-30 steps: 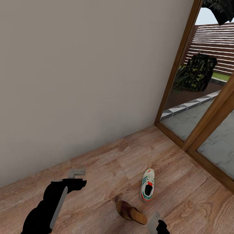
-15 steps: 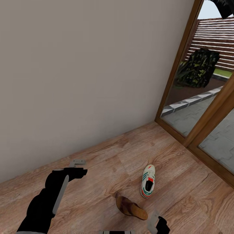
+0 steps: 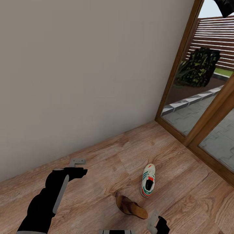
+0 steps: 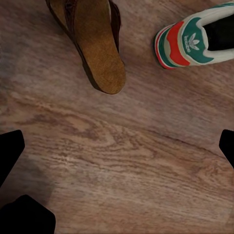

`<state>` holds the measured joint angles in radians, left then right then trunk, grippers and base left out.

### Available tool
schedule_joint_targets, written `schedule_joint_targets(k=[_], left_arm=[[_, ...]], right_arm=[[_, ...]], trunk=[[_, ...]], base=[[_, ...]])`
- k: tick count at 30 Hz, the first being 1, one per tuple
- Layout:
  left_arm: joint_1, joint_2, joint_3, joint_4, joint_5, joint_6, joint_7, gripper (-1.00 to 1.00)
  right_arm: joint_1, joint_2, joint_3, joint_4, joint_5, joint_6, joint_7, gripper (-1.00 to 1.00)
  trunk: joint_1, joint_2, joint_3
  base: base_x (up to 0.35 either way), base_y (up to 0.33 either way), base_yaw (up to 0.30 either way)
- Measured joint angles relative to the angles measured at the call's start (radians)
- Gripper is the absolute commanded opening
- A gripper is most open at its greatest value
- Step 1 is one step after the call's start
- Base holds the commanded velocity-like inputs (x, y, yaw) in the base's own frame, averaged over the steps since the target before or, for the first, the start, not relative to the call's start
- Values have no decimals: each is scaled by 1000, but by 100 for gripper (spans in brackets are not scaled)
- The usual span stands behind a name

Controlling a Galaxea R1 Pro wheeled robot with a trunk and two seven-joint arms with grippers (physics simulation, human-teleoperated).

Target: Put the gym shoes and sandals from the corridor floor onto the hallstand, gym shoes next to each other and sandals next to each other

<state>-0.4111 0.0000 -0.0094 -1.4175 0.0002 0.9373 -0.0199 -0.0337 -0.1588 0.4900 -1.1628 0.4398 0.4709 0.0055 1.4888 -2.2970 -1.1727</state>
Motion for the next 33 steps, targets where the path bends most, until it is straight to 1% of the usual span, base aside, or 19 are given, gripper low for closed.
schedule_joint_targets(k=[3,6,8,9,11,12,13,17,18,20,26,28,32,33], left_arm=[[0,0,0,0,1,0,0,100],[0,0,0,0,1,0,0,100],[0,0,0,0,1,0,0,100],[0,0,0,0,1,0,0,100],[0,0,-1,0,1,0,0,100],[0,0,-1,0,1,0,0,100],[0,0,-1,0,1,0,0,100],[1,0,-1,0,1,0,0,100],[1,0,-1,0,1,0,0,100],[1,0,-1,0,1,0,0,100],[2,0,-1,0,1,0,0,100],[2,0,-1,0,1,0,0,100],[2,0,-2,0,1,0,0,100],[2,0,-2,0,1,0,0,100]], right_arm=[[0,-1,-1,0,0,-1,2,100],[-1,-1,-3,0,-1,-1,22,100],[-3,-1,-4,0,-1,-1,61,100],[-6,-1,-4,0,-1,-1,97,100],[-36,-1,-6,0,-1,-1,187,100],[-48,-1,-6,1,-2,-1,212,100],[-74,-1,-8,1,-2,-1,254,100],[-154,-1,-12,9,-5,-2,348,100],[-165,-1,-12,12,-5,-2,359,100],[-211,-2,-14,43,-7,-2,387,100],[-302,-2,-20,147,-11,-2,405,100],[-311,-2,-20,160,-12,-1,416,100],[-323,-2,-20,180,-13,-10,514,100],[-324,-2,-21,181,-13,-16,524,100]], trunk=[[0,0,0],[0,0,0],[0,0,0],[0,0,0],[0,0,0],[0,0,0],[0,0,0],[0,0,0],[0,0,0],[0,0,0],[0,0,0],[0,0,0],[0,0,0],[0,0,0]], base=[[0,0,0],[0,0,0],[0,0,0],[0,0,0],[0,0,0],[0,0,0],[0,0,0],[0,0,0],[0,0,0],[0,0,0],[0,0,0],[0,0,0],[0,0,0],[0,0,0]])
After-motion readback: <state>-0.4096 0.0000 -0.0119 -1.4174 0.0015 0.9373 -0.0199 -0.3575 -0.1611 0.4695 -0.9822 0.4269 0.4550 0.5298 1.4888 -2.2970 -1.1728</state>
